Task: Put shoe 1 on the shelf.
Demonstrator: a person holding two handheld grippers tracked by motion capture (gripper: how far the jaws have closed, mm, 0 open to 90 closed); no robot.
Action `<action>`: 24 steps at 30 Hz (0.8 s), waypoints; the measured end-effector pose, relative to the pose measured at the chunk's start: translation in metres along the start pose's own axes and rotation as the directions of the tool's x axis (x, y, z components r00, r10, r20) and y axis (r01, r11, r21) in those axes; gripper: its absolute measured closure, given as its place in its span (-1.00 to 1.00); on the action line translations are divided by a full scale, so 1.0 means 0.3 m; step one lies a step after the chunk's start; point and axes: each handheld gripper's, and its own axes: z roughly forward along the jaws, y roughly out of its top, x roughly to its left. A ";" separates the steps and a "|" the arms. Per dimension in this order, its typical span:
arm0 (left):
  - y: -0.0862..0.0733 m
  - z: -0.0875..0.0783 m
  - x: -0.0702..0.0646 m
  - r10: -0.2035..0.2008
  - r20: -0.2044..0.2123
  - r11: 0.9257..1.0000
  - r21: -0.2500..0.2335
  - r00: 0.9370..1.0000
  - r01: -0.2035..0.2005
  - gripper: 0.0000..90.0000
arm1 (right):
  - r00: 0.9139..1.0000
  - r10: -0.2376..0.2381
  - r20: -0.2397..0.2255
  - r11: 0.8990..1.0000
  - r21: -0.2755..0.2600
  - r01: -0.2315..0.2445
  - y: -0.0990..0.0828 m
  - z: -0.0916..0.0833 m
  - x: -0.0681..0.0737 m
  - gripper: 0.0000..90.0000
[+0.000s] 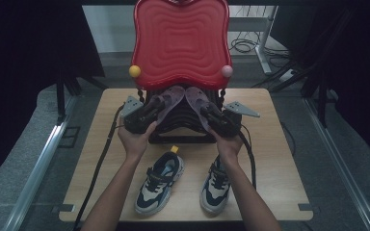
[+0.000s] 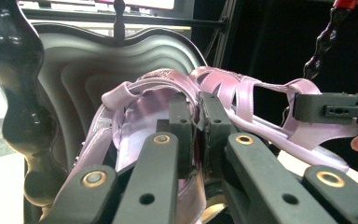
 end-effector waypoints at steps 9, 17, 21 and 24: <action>-0.020 0.038 -0.006 -0.025 0.013 1.000 -0.016 1.000 0.026 0.90 | 1.000 0.006 0.006 1.000 -0.004 -0.006 0.009 0.015 0.000 0.86; -0.021 0.081 -0.011 -0.020 0.013 0.999 -0.036 1.000 0.021 0.90 | 1.000 0.004 0.007 1.000 -0.006 -0.004 0.010 0.063 0.008 0.86; -0.025 0.099 -0.004 -0.030 0.009 0.998 -0.059 1.000 0.031 0.90 | 1.000 -0.006 0.009 1.000 -0.018 0.007 0.014 0.095 0.016 0.86; -0.030 0.108 0.000 -0.028 0.004 0.997 -0.069 1.000 0.028 0.90 | 1.000 -0.025 0.018 0.999 -0.032 0.026 0.015 0.115 0.018 0.86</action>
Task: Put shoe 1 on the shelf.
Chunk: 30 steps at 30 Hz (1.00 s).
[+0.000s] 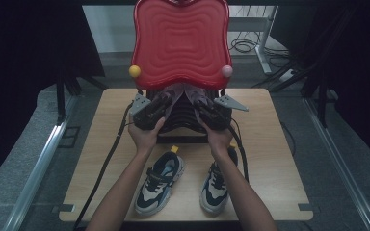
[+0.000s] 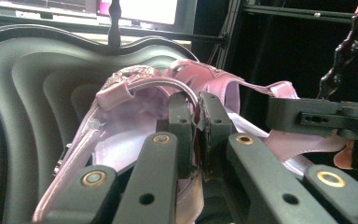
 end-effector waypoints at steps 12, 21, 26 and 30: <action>-0.030 0.031 0.028 0.011 -0.003 1.000 0.024 1.000 -0.011 0.85 | 0.992 -0.118 0.047 0.993 -0.007 0.118 -0.022 0.064 -0.004 0.85; -0.080 0.036 0.011 0.058 0.006 0.988 0.141 0.998 -0.058 0.68 | 0.981 -0.184 0.060 0.974 0.144 0.174 -0.061 0.074 -0.022 0.80; -0.088 0.027 0.017 0.042 0.012 0.987 0.152 0.999 -0.044 0.60 | 0.987 -0.161 0.021 0.970 0.190 0.154 -0.072 0.078 -0.031 0.71; -0.079 0.013 0.015 0.042 0.023 0.988 0.147 0.999 -0.045 0.52 | 0.988 -0.150 0.022 0.969 0.201 0.143 -0.070 0.071 -0.032 0.51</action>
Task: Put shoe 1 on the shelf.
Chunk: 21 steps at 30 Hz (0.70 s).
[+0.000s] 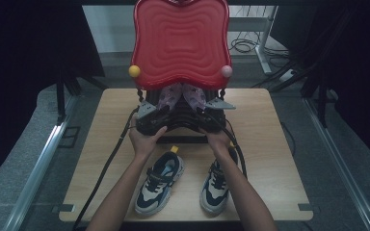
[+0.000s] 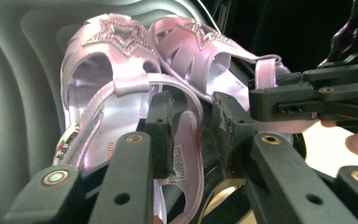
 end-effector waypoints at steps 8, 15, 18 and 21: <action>0.014 -0.025 -0.014 -0.023 0.012 1.000 0.007 1.000 0.023 0.35 | 0.999 0.042 -0.018 0.998 -0.035 -0.043 0.018 -0.052 0.016 0.25; 0.020 -0.066 -0.033 -0.041 0.037 0.999 0.036 0.998 0.040 0.27 | 0.998 0.031 -0.047 0.999 -0.034 -0.032 0.028 -0.107 0.031 0.15; 0.018 -0.088 -0.043 -0.045 0.051 0.998 0.047 0.998 0.042 0.24 | 0.998 0.032 -0.062 0.999 -0.032 -0.034 0.028 -0.130 0.034 0.11; 0.016 -0.106 -0.047 -0.047 0.062 0.997 0.060 0.997 0.043 0.22 | 0.996 0.032 -0.078 0.999 -0.034 -0.035 0.024 -0.154 0.033 0.08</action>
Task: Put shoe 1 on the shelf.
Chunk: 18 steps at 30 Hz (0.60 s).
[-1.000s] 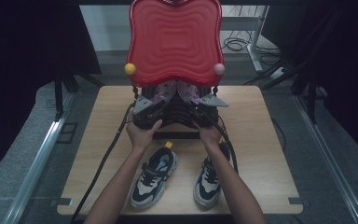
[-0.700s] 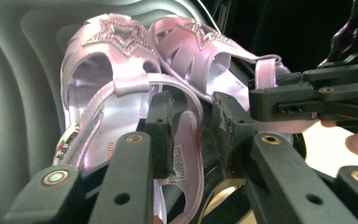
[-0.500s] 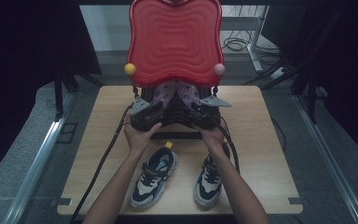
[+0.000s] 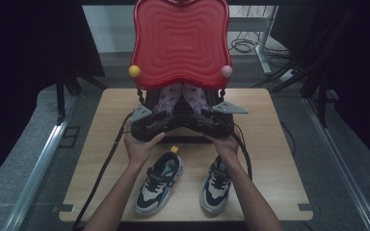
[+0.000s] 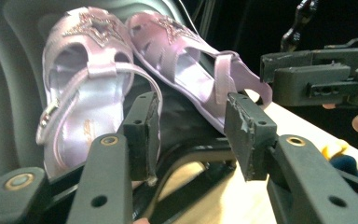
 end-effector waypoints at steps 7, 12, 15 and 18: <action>-0.013 -0.048 -0.016 0.005 0.033 1.000 0.022 0.999 -0.006 0.19 | 0.999 -0.017 -0.040 1.000 0.002 0.017 -0.019 -0.051 0.007 0.03; -0.027 -0.085 -0.023 0.001 0.061 0.999 0.039 0.998 -0.004 0.15 | 0.998 -0.016 -0.053 1.000 -0.002 0.016 -0.041 -0.086 0.008 0.01; -0.038 -0.108 -0.028 0.006 0.072 0.999 0.048 0.997 -0.009 0.14 | 0.998 -0.013 -0.063 1.000 -0.004 0.013 -0.056 -0.109 0.006 0.00; -0.051 -0.129 -0.031 -0.004 0.081 0.999 0.048 0.997 0.000 0.14 | 0.997 -0.010 -0.071 1.000 -0.002 0.009 -0.070 -0.131 0.005 0.00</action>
